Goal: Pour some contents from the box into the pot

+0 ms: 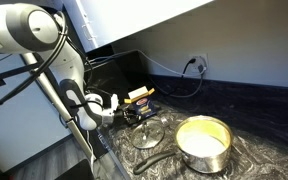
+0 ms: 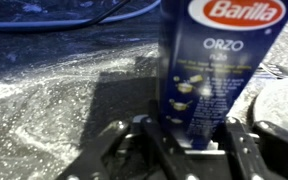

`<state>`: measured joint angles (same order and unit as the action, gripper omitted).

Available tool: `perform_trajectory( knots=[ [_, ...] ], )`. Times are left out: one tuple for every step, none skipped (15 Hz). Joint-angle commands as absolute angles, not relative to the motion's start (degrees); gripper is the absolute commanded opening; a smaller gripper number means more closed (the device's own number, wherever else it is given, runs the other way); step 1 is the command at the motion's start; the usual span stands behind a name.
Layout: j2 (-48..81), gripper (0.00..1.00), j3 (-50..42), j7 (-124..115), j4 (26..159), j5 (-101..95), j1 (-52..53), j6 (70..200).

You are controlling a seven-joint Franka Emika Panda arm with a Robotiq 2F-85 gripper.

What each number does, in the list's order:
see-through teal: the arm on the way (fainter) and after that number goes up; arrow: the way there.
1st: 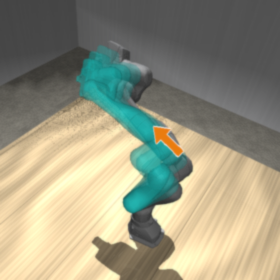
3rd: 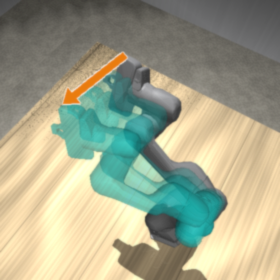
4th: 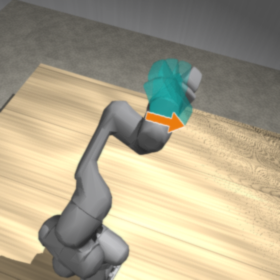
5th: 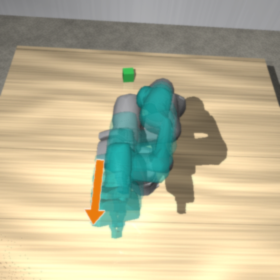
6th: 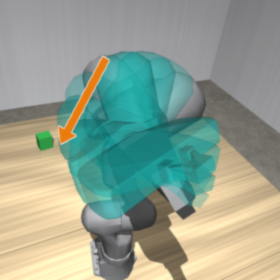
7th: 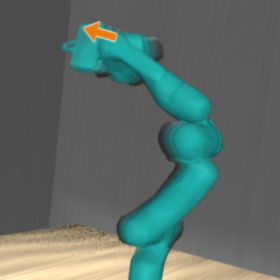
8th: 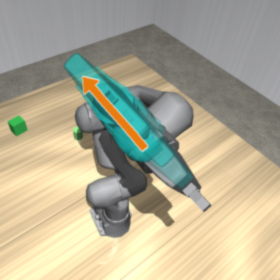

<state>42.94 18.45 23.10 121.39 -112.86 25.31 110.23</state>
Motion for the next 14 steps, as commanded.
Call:
perform_trajectory(
  knots=[
    [37.6, 0.23, 21.0, 17.9, 126.9, -104.9, 26.9, 102.7],
    [36.4, 0.23, 22.1, 16.6, 128.2, -102.3, 26.7, 101.6],
    [35.3, 0.23, 23.1, 15.8, 129.1, -99.7, 26.6, 100.4],
    [34.0, 0.23, 24.0, 14.5, 130.2, -97.7, 26.3, 99.7],
    [32.4, 0.23, 24.9, 13.7, 131.5, -95.2, 26.1, 99.1],
    [30.4, 0.23, 25.6, 12.6, 132.8, -92.8, 25.7, 98.8],
    [28.6, 0.23, 26.3, 11.7, 134.0, -90.7, 25.5, 98.7],
    [26.4, 0.23, 26.8, 10.9, 135.4, -88.5, 25.1, 99.0],
    [24.3, 0.23, 27.2, 10.3, 136.6, -86.1, 24.9, 99.1],
    [22.0, 0.23, 27.4, 9.7, 137.7, -83.8, 24.5, 99.7],
    [20.1, 0.23, 27.5, 9.7, 138.6, -81.9, 24.2, 100.0],
    [18.0, 0.23, 27.5, 9.9, 139.6, -80.2, 23.6, 100.8],
    [16.1, 0.23, 27.3, 10.0, 140.4, -78.8, 23.1, 101.5],
    [14.2, 0.23, 27.0, 10.6, 141.3, -77.6, 22.3, 102.6]
  ],
)
